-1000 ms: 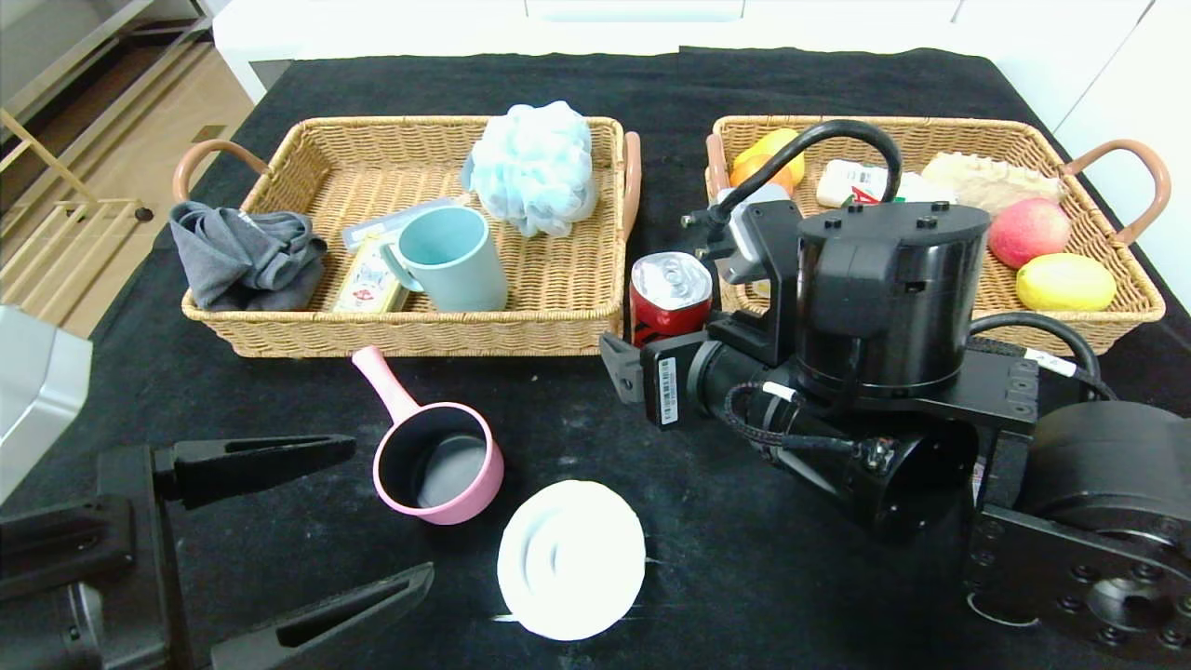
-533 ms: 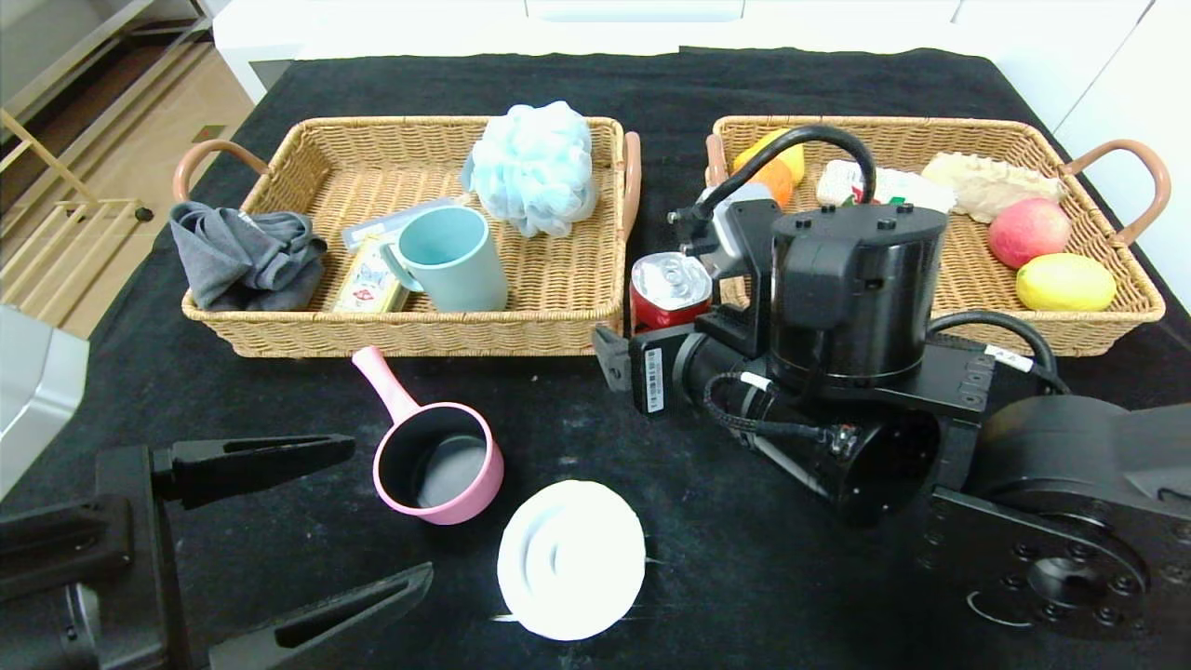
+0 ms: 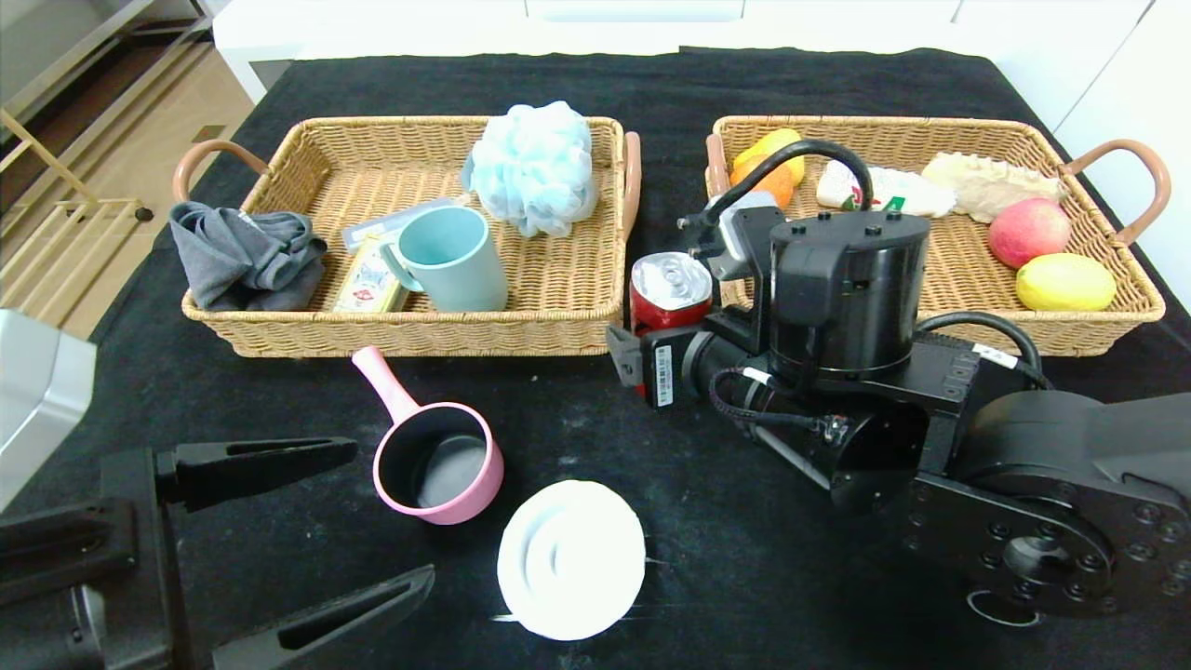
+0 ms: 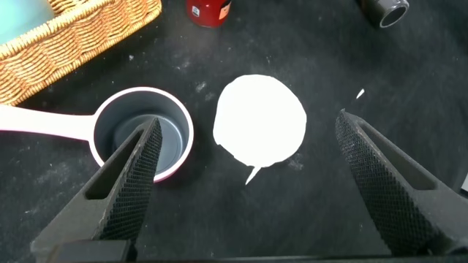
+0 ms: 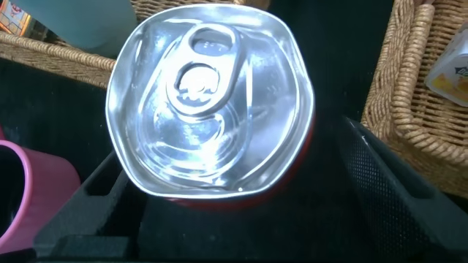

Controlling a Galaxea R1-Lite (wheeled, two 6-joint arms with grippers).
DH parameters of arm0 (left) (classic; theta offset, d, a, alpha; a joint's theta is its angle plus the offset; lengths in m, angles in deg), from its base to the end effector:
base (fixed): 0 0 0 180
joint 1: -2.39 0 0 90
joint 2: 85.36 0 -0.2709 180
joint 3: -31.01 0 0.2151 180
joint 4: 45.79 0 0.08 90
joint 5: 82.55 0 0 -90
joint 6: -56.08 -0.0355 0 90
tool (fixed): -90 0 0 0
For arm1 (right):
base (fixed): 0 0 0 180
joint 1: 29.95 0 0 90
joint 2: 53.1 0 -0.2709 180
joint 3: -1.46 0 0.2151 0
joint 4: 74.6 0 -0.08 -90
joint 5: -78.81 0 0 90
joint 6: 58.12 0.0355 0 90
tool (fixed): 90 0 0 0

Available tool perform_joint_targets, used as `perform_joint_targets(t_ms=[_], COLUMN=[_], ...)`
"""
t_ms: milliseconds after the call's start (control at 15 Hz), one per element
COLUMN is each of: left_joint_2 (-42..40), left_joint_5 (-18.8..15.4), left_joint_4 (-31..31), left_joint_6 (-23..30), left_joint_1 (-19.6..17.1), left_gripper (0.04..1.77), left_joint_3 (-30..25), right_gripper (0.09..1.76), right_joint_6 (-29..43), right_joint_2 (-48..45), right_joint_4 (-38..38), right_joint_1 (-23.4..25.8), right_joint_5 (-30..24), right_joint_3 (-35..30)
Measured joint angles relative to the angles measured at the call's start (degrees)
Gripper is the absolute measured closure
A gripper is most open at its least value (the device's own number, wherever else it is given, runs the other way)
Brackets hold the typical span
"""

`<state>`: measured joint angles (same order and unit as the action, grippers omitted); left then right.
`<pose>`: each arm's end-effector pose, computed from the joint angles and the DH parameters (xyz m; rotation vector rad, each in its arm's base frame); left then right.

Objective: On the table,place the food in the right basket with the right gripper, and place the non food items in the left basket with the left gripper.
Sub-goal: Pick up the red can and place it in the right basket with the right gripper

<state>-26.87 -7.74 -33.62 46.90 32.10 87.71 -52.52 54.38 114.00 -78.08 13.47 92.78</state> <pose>0.1555 -0.0994 0.1967 0.1828 0.1850 -0.7982 0.2775 0.2874 0.1838 0.0174 0.1268 0.4032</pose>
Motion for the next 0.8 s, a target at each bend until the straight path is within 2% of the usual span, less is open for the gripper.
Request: perform_joint_targets(t_ms=[200,267,467,533,800], left_joint_2=[0.05,0.07,0.13,0.13,0.13], left_joint_5=[0.00,-0.02,0.00,0.00,0.00], left_joint_4=[0.00,0.00,0.00,0.00,0.00], left_joint_6=[0.00,0.00,0.00,0.00,0.01], left_joint_1=[0.00,0.00,0.00,0.00,0.00], left_gripper=[0.09,0.09,0.09,0.09,0.09], left_joint_3=[-0.05,-0.05,-0.05,-0.05,-0.05], right_gripper=[0.14,0.25,0.72,0.79,0.84], right_joint_6=[-0.01,-0.01,-0.01,-0.04,-0.04], right_joint_2=[0.00,0.00,0.02,0.07,0.22], right_joint_4=[0.29,0.35,0.38,0.46,0.49], right_joint_1=[0.00,-0.02,-0.11,-0.05,-0.07], right_joint_5=[-0.07,-0.09,-0.11,-0.09,-0.02], right_joint_3=[-0.06,-0.06,-0.16,-0.17,-0.22])
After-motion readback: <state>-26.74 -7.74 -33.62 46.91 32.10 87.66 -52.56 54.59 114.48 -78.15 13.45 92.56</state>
